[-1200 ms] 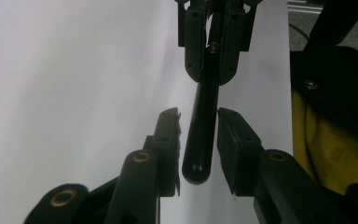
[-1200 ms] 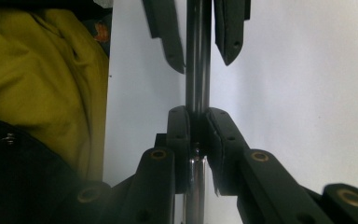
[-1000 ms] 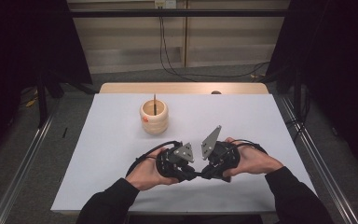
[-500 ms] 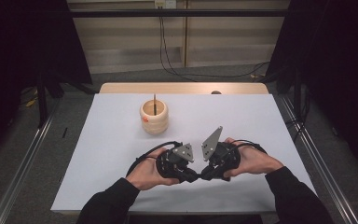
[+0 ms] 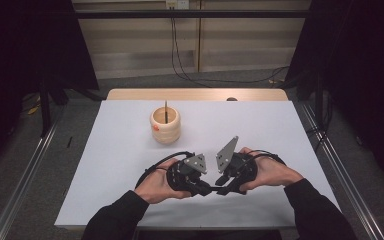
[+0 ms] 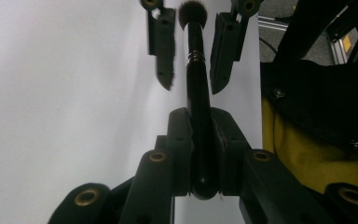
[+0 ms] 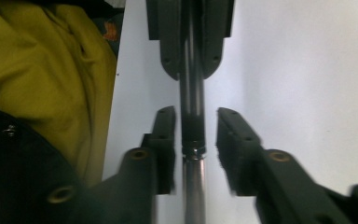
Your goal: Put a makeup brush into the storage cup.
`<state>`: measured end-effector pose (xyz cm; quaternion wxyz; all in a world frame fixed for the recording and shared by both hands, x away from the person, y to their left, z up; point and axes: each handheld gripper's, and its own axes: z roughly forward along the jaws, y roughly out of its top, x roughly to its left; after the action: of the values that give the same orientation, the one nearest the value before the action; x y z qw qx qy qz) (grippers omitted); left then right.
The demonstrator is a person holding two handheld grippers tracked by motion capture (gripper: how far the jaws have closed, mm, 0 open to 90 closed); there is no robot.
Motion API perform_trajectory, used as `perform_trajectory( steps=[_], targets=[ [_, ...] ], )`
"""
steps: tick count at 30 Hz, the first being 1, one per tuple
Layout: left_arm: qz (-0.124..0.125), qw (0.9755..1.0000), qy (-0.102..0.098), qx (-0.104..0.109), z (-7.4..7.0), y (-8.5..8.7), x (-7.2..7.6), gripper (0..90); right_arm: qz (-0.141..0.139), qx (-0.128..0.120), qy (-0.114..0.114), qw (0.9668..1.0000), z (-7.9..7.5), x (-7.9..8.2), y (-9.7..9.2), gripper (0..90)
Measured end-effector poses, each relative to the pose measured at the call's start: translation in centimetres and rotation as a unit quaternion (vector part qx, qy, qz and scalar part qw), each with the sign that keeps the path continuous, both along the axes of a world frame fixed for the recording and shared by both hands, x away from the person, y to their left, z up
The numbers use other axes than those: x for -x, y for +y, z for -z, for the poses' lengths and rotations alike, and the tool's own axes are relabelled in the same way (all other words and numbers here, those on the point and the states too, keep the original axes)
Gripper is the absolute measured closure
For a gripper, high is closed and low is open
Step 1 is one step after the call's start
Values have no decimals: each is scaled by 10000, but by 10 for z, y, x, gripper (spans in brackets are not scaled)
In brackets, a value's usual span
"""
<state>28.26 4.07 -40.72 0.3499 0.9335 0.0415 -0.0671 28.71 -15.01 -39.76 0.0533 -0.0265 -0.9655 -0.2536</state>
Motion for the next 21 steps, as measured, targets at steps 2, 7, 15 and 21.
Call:
perform_trajectory(
  steps=[2,7,15,21],
  targets=[
    [-17,10000,42,-2,1,1,0,792,93,11,18,10000,-1,1,-2,567],
    [-63,10000,44,0,1,3,-2,792,161,-52,43,9998,-1,0,-7,423],
    [-270,9996,70,101,-1,9,-2,792,499,-407,-47,9979,-4,-1,-16,259],
    [-468,9988,1,124,-3,19,-1,792,881,-753,-138,9932,-10,0,-33,216]
  ],
)
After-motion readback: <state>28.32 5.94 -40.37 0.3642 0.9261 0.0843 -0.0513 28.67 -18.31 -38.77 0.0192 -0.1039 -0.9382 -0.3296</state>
